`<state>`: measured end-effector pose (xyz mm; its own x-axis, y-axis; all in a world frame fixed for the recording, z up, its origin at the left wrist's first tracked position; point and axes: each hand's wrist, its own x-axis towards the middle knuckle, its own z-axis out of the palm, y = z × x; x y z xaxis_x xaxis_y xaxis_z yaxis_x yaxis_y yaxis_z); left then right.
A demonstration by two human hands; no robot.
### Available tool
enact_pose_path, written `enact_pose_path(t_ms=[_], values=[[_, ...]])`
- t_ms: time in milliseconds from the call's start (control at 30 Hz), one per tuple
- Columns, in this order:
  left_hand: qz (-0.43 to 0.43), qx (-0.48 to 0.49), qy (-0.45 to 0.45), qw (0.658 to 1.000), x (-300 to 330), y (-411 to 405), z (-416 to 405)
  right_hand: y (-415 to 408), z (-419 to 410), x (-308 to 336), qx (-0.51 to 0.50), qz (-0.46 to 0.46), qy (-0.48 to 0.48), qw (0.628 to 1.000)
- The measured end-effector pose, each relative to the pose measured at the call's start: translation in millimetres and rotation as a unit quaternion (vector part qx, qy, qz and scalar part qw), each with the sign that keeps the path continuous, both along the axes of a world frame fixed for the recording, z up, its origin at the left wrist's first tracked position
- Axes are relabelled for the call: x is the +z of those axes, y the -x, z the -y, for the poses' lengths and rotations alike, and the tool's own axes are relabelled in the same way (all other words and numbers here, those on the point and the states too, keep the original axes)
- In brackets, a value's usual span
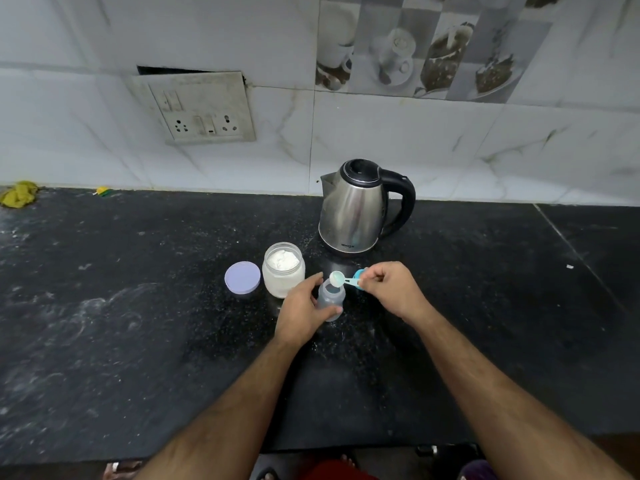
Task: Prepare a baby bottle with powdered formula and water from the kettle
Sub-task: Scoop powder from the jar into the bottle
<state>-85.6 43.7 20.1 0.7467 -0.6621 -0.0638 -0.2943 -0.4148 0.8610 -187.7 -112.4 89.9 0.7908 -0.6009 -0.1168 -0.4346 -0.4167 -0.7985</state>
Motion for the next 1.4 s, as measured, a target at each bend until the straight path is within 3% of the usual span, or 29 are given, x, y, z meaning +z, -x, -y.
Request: enact_pose_path(t_ms=[267, 467, 633, 1200, 1400], values=[[-0.008, 0.004, 0.010, 1.000, -3.6, -4.3, 6.0, 5.3, -7.1, -1.5, 0.044, -0.037, 0.206, 0.977], [-0.015, 0.004, 0.013, 1.000, -5.1, -4.8, 7.7, 7.2, -8.5, -10.3, 0.131, -0.043, 0.378, 0.915], [-0.017, 0.000, 0.023, 1.000, -5.0, -4.6, 7.1, 8.0, -12.9, -16.2, 0.173, -0.012, 0.451, 0.876], [-0.019, 0.002, 0.019, 1.000, -3.2, -3.3, 6.2, 14.1, -14.1, -21.9, 0.176, 0.036, 0.479, 0.859], [-0.024, -0.002, 0.023, 0.999, -2.8, -3.6, 4.8, 10.7, -14.2, -11.2, 0.061, 0.039, 0.338, 0.938]])
